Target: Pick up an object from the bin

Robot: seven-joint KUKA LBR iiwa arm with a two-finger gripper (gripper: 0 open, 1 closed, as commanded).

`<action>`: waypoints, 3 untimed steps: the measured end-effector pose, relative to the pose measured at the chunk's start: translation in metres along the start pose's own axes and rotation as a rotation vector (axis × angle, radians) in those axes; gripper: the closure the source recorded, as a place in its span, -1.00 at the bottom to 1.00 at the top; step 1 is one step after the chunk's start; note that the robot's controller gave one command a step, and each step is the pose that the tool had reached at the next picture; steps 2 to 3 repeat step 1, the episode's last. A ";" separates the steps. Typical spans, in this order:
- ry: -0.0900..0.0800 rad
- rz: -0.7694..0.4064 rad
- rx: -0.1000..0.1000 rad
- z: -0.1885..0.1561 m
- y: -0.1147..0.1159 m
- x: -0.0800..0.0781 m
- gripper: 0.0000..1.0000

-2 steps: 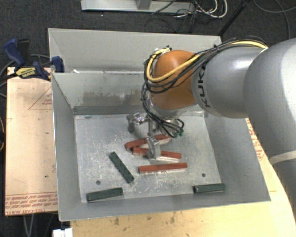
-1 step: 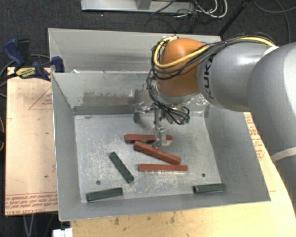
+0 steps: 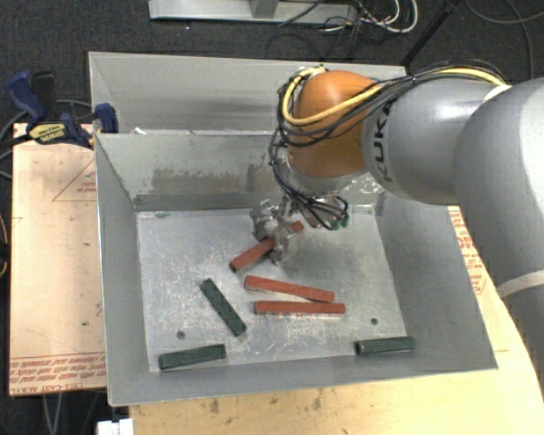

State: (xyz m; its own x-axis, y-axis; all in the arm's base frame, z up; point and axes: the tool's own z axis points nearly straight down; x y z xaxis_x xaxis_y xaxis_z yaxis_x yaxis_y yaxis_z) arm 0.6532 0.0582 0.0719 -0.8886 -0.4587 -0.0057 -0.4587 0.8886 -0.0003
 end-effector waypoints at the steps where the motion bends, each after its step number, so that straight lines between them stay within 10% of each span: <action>1: -0.003 -0.310 0.002 -0.132 0.014 0.029 1.00; 3: -0.003 -0.310 0.002 -0.132 0.014 0.029 1.00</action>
Offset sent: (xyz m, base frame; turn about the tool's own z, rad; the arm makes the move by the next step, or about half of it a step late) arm -0.0344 -0.0021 0.1280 -0.3124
